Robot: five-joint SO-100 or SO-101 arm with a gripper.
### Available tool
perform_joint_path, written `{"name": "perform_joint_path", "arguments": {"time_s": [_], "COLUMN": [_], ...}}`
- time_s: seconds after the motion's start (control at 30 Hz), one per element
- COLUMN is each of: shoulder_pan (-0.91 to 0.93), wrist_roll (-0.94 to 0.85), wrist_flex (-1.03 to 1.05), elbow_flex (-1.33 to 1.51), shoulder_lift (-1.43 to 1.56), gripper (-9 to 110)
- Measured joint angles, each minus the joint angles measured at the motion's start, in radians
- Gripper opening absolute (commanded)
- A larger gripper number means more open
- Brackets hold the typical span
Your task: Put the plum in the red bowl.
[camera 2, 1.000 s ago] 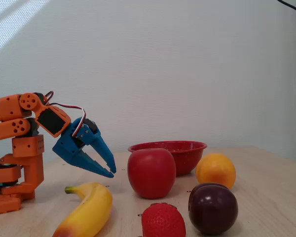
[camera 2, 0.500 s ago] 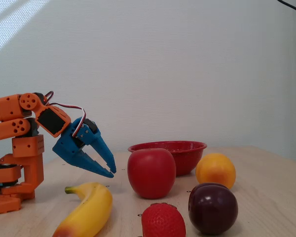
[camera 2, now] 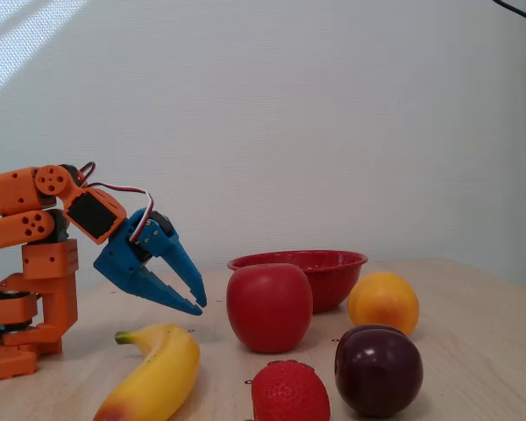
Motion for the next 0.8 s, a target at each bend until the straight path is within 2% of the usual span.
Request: {"name": "perform_joint_path", "arguments": {"time_s": [0.27,0.43,0.8], "shoulder_pan": [0.020,0.000,-0.155], "wrist_roll": [0.069,0.120,0.184], "wrist_flex": [-0.212,-0.213,0.063], "elbow_flex": [-0.021,-0.118,-0.709], "shoulder_lift": [-0.316,-0.511,-0.911], "gripper": [0,0,0]}}
